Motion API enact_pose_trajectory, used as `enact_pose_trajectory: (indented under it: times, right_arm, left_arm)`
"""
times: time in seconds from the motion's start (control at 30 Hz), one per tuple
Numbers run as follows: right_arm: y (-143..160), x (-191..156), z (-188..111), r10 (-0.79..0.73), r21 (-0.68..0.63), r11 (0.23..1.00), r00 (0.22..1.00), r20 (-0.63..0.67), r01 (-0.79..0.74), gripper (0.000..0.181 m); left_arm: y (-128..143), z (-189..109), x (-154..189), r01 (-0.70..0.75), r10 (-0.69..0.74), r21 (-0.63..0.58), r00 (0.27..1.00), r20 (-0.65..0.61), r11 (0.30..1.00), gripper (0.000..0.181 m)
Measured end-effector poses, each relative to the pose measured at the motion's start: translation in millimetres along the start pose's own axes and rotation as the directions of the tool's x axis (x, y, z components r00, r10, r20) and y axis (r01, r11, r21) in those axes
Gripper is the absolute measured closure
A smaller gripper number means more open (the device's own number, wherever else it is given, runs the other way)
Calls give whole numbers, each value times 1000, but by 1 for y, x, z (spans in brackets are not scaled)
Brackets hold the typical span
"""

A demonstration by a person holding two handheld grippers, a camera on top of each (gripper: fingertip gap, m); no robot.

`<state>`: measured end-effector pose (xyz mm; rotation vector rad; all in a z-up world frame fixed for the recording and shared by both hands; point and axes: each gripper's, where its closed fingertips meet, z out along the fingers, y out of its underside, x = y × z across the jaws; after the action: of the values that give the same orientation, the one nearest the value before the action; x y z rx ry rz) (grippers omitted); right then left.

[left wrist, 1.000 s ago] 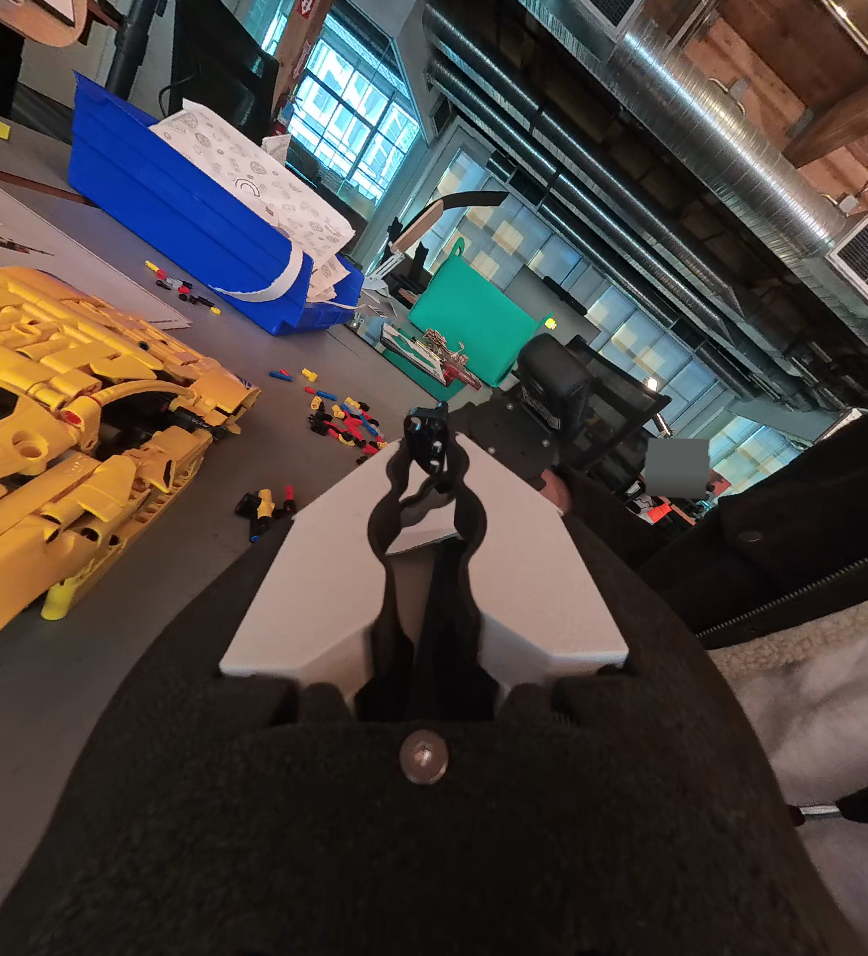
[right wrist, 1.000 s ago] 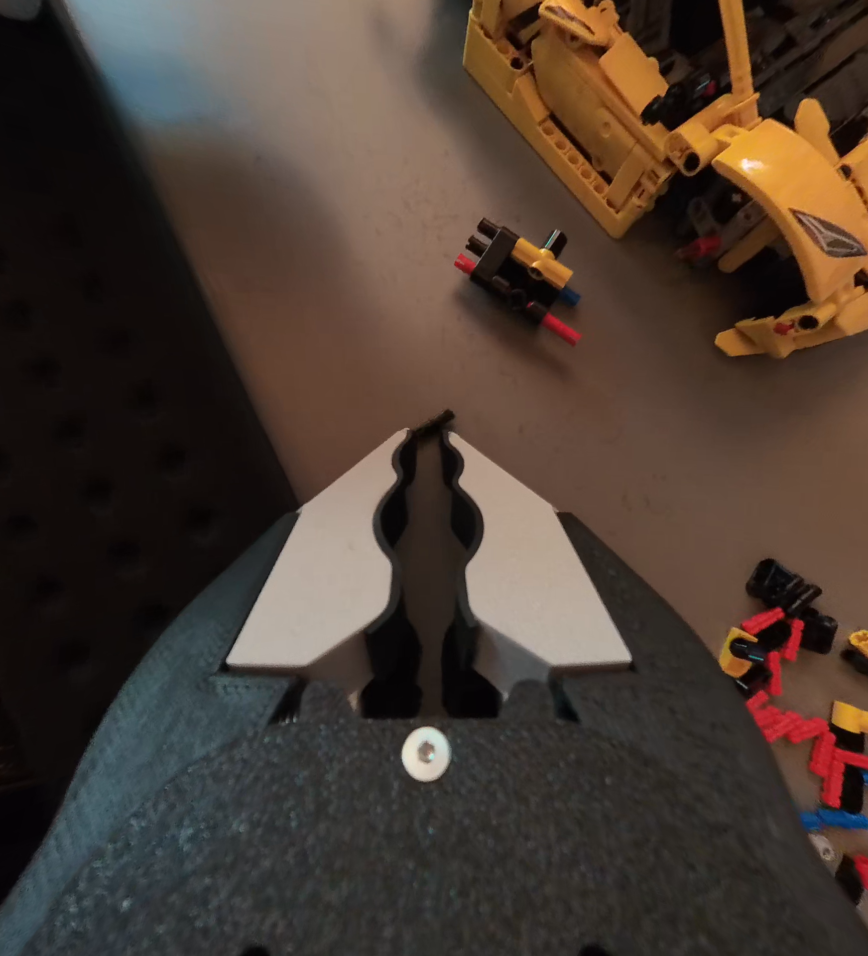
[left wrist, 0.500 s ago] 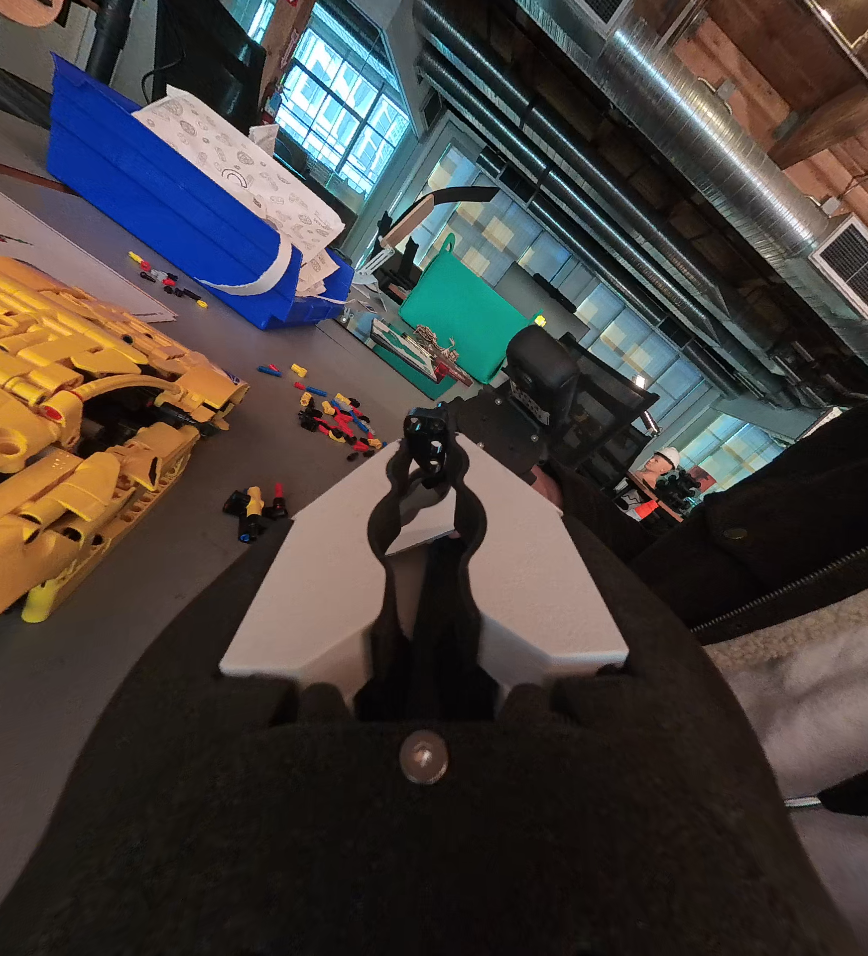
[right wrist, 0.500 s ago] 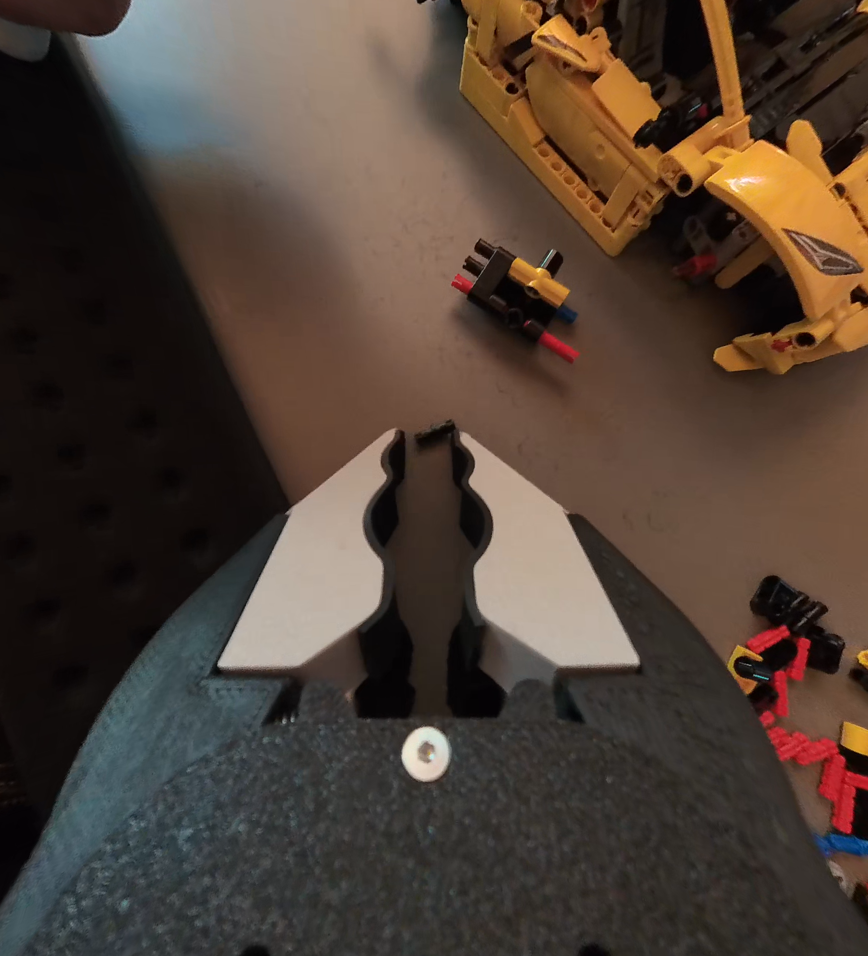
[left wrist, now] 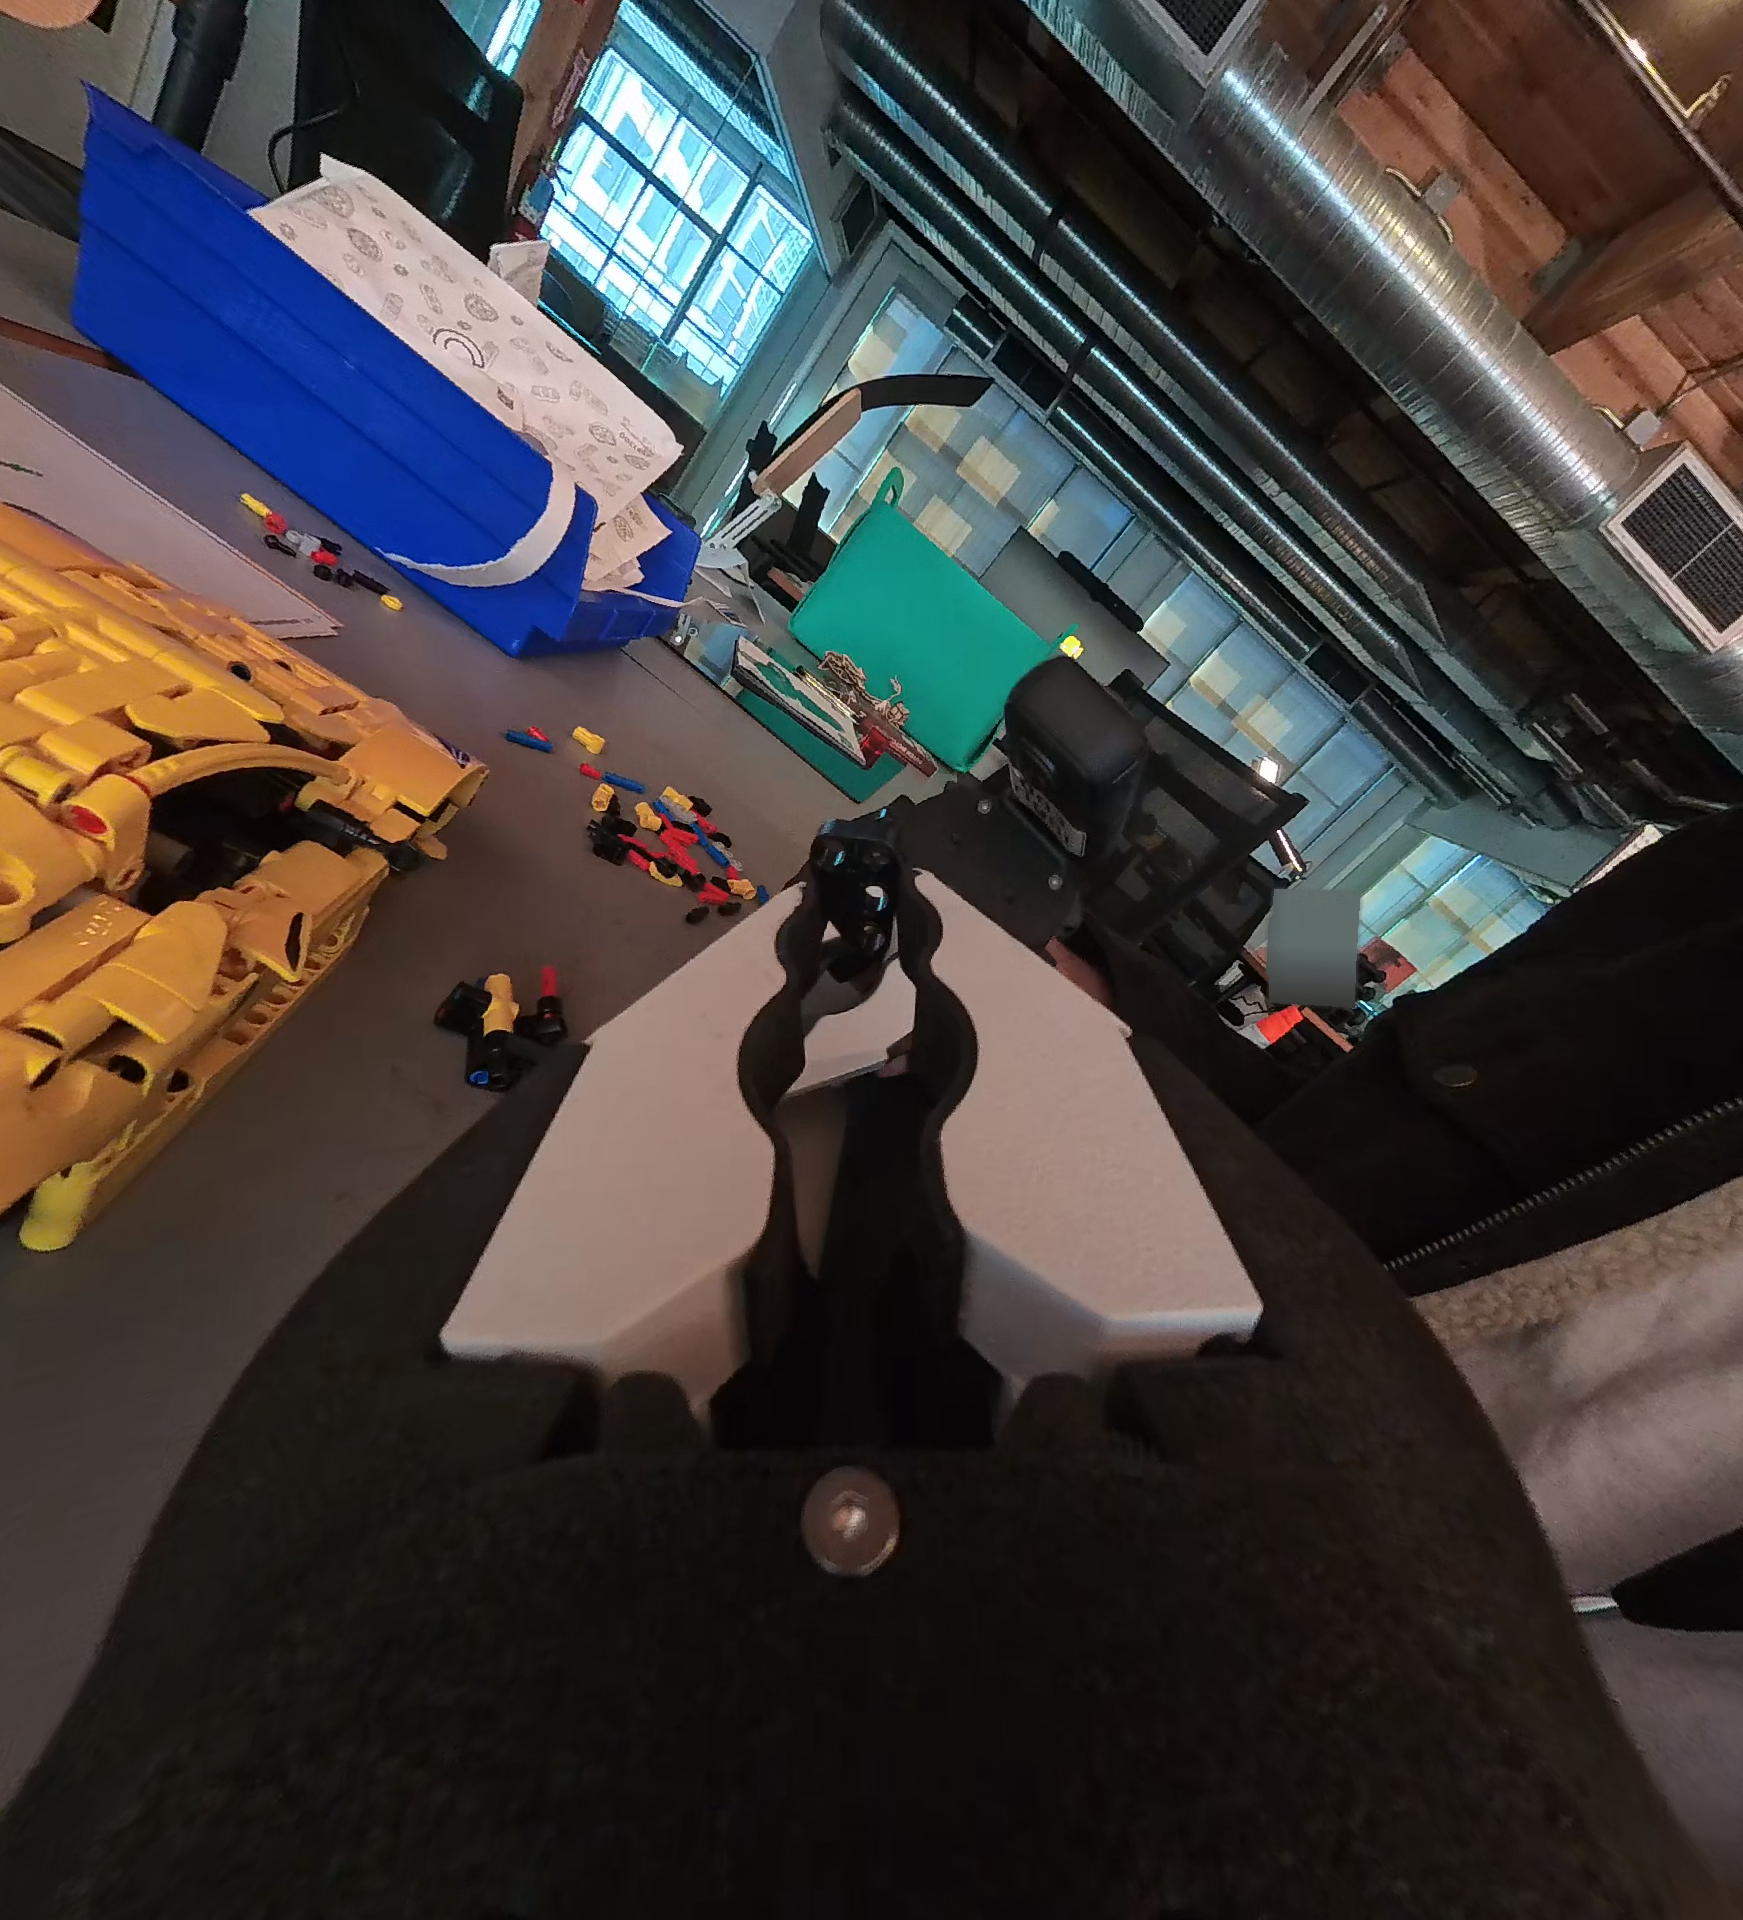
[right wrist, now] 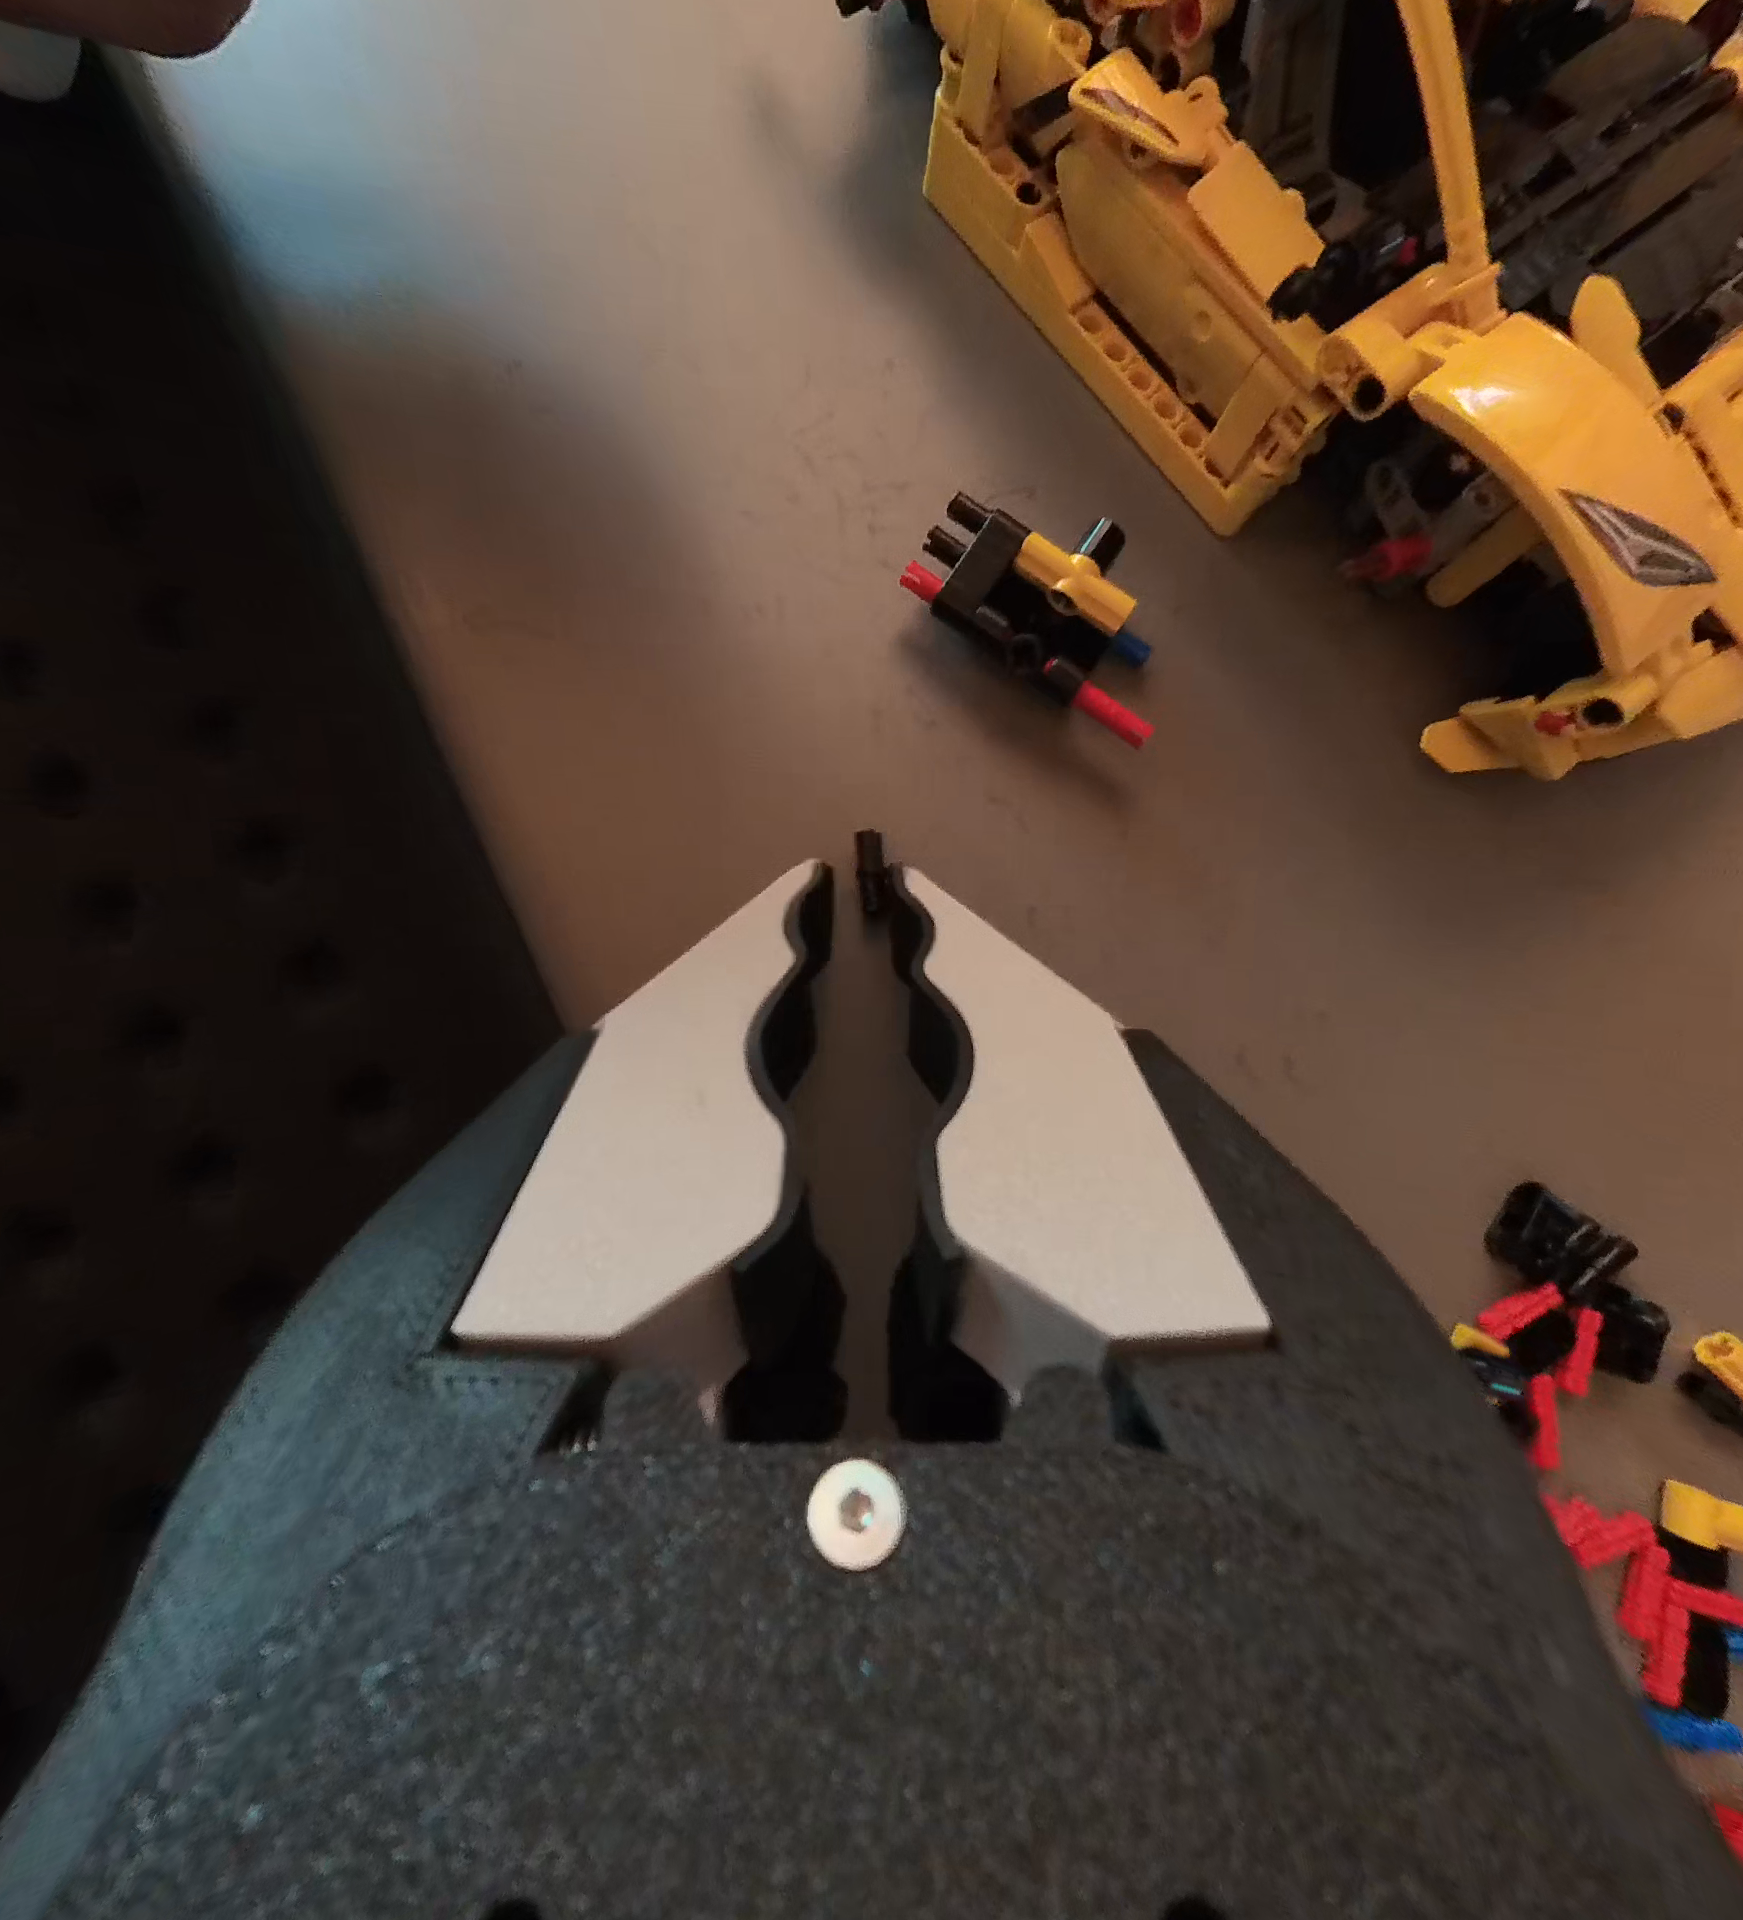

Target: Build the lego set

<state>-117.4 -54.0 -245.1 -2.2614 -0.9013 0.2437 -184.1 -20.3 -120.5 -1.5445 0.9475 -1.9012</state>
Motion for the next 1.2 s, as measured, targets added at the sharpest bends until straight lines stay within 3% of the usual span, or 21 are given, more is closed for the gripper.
enact_pose_trajectory:
  times: [0.2, 0.27, 0.33, 0.43, 0.53, 0.73, 1.2]
  right_arm:
    - [-8, -2, 0, -93, 53, 994, 996, 3, 93, 177]
    - [-57, -17, -27, -148, 263, 954, 989, 6, 141, 177]
    - [-114, -22, -63, -259, 381, 874, 953, -158, 301, 178]
    - [-151, -23, -80, -473, 220, 777, 778, -414, 589, 178]
    - [-151, -22, -62, -572, 90, 723, 667, -478, 685, 178]
    - [-151, -27, -60, -590, 77, 706, 645, -486, 704, 178]
    - [-139, -32, -64, -727, -42, 586, 503, -467, 809, 178]
  left_arm:
    - [-11, -7, 5, 148, -140, 69, 984, -113, 987, 167]
    - [-16, -11, 7, 228, -209, 98, 962, -176, 969, 168]
    - [-19, -13, 9, 272, -244, 106, 945, -219, 956, 168]
    - [-19, -12, 16, 281, -248, 99, 934, -258, 954, 168]
    - [-17, -11, 21, 277, -243, 89, 929, -278, 957, 168]
    - [-11, -7, 27, 206, -184, 60, 949, -257, 977, 168]
    - [4, 2, 24, 130, -131, -17, 974, -185, 991, 168]
